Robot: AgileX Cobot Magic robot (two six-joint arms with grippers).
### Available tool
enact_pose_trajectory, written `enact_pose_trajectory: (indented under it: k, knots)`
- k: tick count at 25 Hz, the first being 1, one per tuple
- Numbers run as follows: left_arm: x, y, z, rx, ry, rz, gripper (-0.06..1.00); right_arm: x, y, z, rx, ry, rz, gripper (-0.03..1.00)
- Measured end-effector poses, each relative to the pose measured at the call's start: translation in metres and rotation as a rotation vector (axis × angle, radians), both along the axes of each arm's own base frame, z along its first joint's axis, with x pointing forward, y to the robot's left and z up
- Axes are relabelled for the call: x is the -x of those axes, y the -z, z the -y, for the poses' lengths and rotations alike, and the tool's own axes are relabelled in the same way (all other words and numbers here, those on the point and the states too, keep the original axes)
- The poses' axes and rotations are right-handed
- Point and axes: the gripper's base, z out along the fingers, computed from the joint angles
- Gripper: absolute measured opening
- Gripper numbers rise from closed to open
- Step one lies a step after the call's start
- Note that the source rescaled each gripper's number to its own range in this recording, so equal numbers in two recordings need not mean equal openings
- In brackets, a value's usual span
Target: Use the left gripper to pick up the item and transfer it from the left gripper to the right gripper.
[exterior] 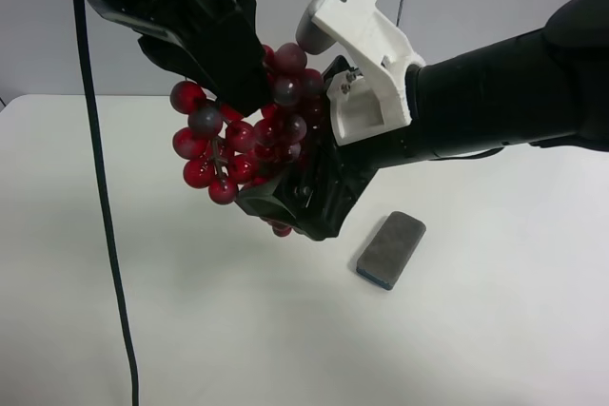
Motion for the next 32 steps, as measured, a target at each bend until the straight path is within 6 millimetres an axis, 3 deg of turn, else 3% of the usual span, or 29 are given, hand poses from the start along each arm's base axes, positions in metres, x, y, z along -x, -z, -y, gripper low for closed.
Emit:
enact_pose_trajectory:
  k: [5, 7, 10, 15, 29, 31, 32]
  knots:
    - [-0.0002, 0.0, -0.0001, -0.002, -0.001, 0.002, 0.0, -0.0001, -0.0002, -0.0025, -0.022, -0.013, 0.005, 1.0]
    - [-0.0002, 0.0, -0.0001, -0.002, -0.001, 0.002, 0.0, 0.0006, 0.0011, -0.0038, -0.025, -0.025, -0.005, 0.94]
    - [-0.0002, 0.0, -0.0001, -0.002, -0.001, 0.002, 0.0, 0.0011, 0.0015, -0.0046, -0.029, -0.033, -0.012, 0.7]
    - [-0.0002, 0.0, -0.0001, -0.002, -0.001, 0.002, 0.0, 0.0018, 0.0015, -0.0049, -0.03, -0.04, -0.015, 0.05]
    - [-0.0004, 0.0003, 0.0001, -0.008, 0.018, 0.011, 0.02, 0.0021, 0.0018, -0.005, -0.024, -0.047, -0.01, 0.03]
    - [-0.0005, 0.0003, 0.0, -0.012, 0.028, 0.017, 0.21, 0.002, 0.002, -0.005, -0.021, -0.047, -0.008, 0.03]
    - [-0.0005, 0.0003, 0.0, -0.013, 0.033, 0.02, 0.39, 0.0019, 0.0021, -0.0049, -0.019, -0.047, -0.006, 0.03]
